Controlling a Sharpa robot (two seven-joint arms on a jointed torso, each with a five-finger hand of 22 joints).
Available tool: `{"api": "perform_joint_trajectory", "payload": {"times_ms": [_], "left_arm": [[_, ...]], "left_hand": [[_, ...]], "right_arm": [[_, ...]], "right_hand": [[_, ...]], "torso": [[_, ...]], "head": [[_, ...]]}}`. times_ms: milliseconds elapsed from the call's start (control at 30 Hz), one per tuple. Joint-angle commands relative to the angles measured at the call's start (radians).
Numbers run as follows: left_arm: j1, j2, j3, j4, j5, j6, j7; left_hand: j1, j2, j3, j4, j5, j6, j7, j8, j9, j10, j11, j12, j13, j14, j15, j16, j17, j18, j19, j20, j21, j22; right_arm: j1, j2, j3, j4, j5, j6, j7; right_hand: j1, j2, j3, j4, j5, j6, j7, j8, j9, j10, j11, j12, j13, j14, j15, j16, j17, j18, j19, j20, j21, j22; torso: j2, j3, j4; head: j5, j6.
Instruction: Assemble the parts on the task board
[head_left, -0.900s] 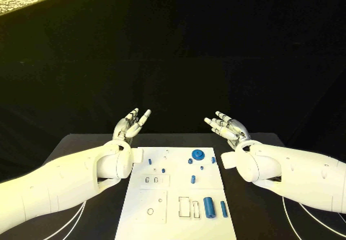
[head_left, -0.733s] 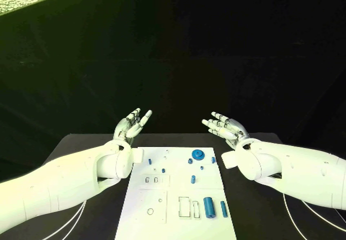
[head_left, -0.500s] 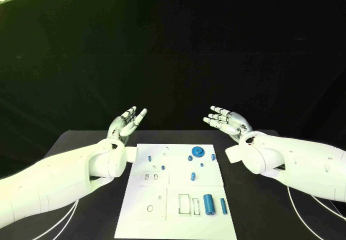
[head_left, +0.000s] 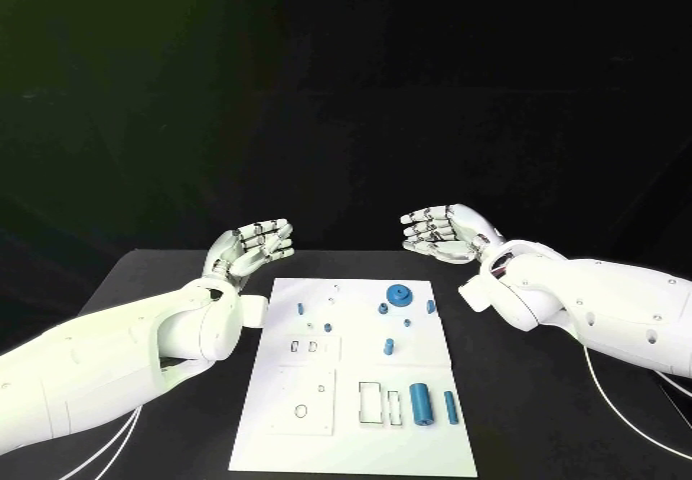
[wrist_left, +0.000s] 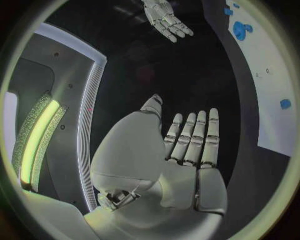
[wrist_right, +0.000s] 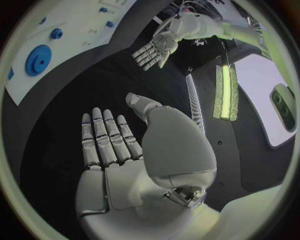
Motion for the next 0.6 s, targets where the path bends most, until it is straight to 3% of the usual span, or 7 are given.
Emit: {"api": "perform_joint_trajectory", "payload": {"times_ms": [33, 67, 200, 367, 467, 600], "left_arm": [[0.003, -0.015, 0.003, 0.029, -0.052, 0.043, 0.014], [0.003, -0.02, 0.003, 0.037, -0.061, 0.049, 0.012], [0.003, -0.045, 0.007, 0.078, -0.094, 0.082, -0.001], [0.003, -0.079, 0.011, 0.132, -0.11, 0.115, -0.021], [0.003, -0.094, 0.013, 0.159, -0.109, 0.131, -0.027], [0.003, -0.109, 0.015, 0.189, -0.1, 0.145, -0.034]], "left_hand": [[0.015, 0.001, 0.003, -0.002, -0.001, 0.043, 0.082, 0.012, 0.007, 0.044, -0.007, 0.001, 0.0, 0.029, -0.007, 0.006, 0.005, 0.023, 0.028, 0.0, 0.008, 0.0], [0.03, 0.001, 0.006, -0.002, -0.001, 0.078, 0.075, 0.023, 0.013, 0.066, -0.014, -0.003, -0.001, 0.052, -0.014, 0.01, 0.009, 0.029, 0.048, -0.001, 0.012, -0.003], [0.044, 0.001, 0.01, 0.001, -0.002, 0.1, 0.07, 0.029, 0.015, 0.101, -0.023, -0.012, -0.001, 0.099, -0.026, 0.019, 0.018, 0.036, 0.089, -0.005, 0.023, -0.007], [0.059, -0.007, 0.012, 0.001, -0.002, 0.134, 0.061, 0.038, 0.019, 0.178, -0.041, -0.009, 0.004, 0.199, -0.054, 0.053, 0.054, 0.039, 0.181, -0.03, 0.06, -0.002], [0.06, -0.007, 0.012, 0.001, -0.002, 0.136, 0.06, 0.038, 0.019, 0.182, -0.042, -0.01, 0.004, 0.203, -0.055, 0.054, 0.057, 0.039, 0.185, -0.031, 0.061, -0.002], [0.06, -0.008, 0.012, 0.001, -0.002, 0.137, 0.06, 0.039, 0.019, 0.184, -0.043, -0.01, 0.004, 0.204, -0.056, 0.054, 0.058, 0.039, 0.186, -0.032, 0.061, -0.002]], "right_arm": [[0.008, 0.001, 0.0, -0.002, -0.267, 0.074, -0.084], [0.01, 0.001, 0.0, -0.001, -0.297, 0.082, -0.093], [0.019, 0.0, 0.0, 0.008, -0.451, 0.105, -0.137], [0.029, -0.001, 0.0, 0.027, -0.628, 0.134, -0.209], [0.033, 0.001, 0.0, 0.037, -0.709, 0.148, -0.253], [0.036, 0.001, 0.0, 0.054, -0.783, 0.153, -0.299]], "right_hand": [[0.011, -0.038, 0.032, -0.03, -0.003, 0.142, 0.064, 0.03, 0.018, 0.126, -0.023, -0.008, 0.002, 0.111, -0.025, 0.018, 0.007, 0.032, 0.14, -0.003, 0.04, 0.007], [0.013, -0.046, 0.034, -0.033, -0.005, 0.161, 0.059, 0.033, 0.018, 0.144, -0.03, -0.012, 0.003, 0.141, -0.033, 0.027, 0.01, 0.035, 0.167, -0.007, 0.047, 0.007], [0.022, -0.06, 0.044, -0.038, -0.014, 0.202, 0.037, 0.04, 0.019, 0.212, -0.055, -0.011, 0.005, 0.255, -0.07, 0.071, 0.034, 0.037, 0.268, -0.041, 0.09, 0.021], [0.029, -0.076, 0.05, -0.04, -0.021, 0.241, 0.016, 0.046, 0.023, 0.289, -0.083, -0.017, 0.007, 0.373, -0.112, 0.115, 0.082, 0.036, 0.36, -0.086, 0.145, 0.045], [0.027, -0.09, 0.027, -0.037, -0.015, 0.269, -0.002, 0.056, 0.03, 0.332, -0.102, -0.018, 0.01, 0.439, -0.141, 0.157, 0.128, 0.036, 0.425, -0.117, 0.207, 0.079], [0.03, -0.101, 0.004, -0.029, 0.001, 0.303, -0.016, 0.065, 0.044, 0.348, -0.116, -0.024, 0.01, 0.477, -0.159, 0.198, 0.206, 0.03, 0.457, -0.146, 0.31, 0.146]], "torso": [[0.018, -0.0021, 0.007], [0.02, -0.0026, 0.0079], [0.03, -0.0052, 0.0109], [0.05, -0.0086, 0.014], [0.059, -0.01, 0.0174], [0.071, -0.0147, 0.0246]], "head": [[-0.004, 0.002], [-0.005, 0.002], [-0.013, -0.001], [-0.022, 0.006], [-0.029, 0.019], [-0.037, 0.015]]}}
